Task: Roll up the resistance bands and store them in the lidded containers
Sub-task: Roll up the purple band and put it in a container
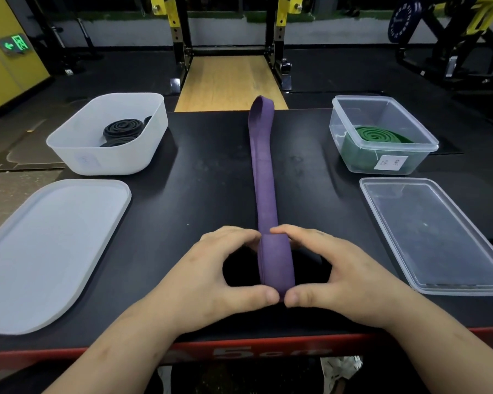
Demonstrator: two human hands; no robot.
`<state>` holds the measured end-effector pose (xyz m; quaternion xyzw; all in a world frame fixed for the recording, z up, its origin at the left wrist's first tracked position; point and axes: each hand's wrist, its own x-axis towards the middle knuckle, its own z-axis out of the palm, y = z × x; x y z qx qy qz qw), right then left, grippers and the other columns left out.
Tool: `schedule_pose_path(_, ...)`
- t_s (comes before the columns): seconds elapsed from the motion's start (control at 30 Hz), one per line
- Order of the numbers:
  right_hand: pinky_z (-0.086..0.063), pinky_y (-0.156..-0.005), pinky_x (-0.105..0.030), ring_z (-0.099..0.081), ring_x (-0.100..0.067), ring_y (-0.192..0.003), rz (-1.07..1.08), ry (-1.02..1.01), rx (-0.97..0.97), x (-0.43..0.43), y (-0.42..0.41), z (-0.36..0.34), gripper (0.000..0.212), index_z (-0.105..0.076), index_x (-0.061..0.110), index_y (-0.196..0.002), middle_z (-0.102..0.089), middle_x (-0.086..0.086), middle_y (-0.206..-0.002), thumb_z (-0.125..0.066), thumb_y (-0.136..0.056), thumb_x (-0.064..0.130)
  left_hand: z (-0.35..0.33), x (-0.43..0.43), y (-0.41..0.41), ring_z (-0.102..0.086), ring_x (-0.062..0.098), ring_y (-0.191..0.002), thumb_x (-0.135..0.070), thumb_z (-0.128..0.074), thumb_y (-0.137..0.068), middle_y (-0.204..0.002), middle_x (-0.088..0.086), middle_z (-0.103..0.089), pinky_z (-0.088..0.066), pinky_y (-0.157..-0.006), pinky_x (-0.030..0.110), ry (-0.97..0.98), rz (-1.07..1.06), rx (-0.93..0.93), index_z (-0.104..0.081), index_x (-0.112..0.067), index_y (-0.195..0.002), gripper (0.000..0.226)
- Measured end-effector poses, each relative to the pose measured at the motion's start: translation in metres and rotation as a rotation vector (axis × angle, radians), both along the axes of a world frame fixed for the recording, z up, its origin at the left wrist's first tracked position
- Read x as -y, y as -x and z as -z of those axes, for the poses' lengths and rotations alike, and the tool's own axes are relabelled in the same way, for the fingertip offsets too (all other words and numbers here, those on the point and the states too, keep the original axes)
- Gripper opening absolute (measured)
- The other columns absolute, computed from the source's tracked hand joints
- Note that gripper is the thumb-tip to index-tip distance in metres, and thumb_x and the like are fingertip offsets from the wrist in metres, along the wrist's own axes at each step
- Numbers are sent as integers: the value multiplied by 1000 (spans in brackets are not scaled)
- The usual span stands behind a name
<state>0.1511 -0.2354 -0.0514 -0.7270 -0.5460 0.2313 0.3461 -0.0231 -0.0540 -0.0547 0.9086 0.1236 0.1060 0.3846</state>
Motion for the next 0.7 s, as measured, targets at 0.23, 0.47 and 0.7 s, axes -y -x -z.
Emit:
schedule_pose_path(0.23, -32, -118, -27, -33, 4, -146, -26, 3, 35, 2, -1, -1, 93, -31, 64, -147, -38, 36, -151, -83, -70, 63, -3, 1, -3, -47, -5, -129, -73, -69, -71, -130, -38, -51, -42, -107, 25, -12, -1, 12, -46, -70, -125, 59)
schedule_pose_path(0.47, -41, -115, -31, -49, 2, -136, 46, -51, -25, 0, 1, 1, 68, -48, 56, -140, -58, 27, -140, -71, -76, 59, 1, 1, 0, -32, -11, -137, -72, -81, -60, -134, -47, -41, -30, -106, 6, -47, 28, -36, -43, -64, -132, 83)
schedule_pose_path(0.7, -35, -114, -18, -41, 11, -139, 13, -22, -12, 1, -2, -5, 83, -41, 69, -138, -48, 37, -144, -88, -72, 53, 1, 0, -1, -37, -4, -140, -71, -82, -63, -142, -38, -41, -37, -114, 27, -11, 15, -34, -38, -51, -148, 97)
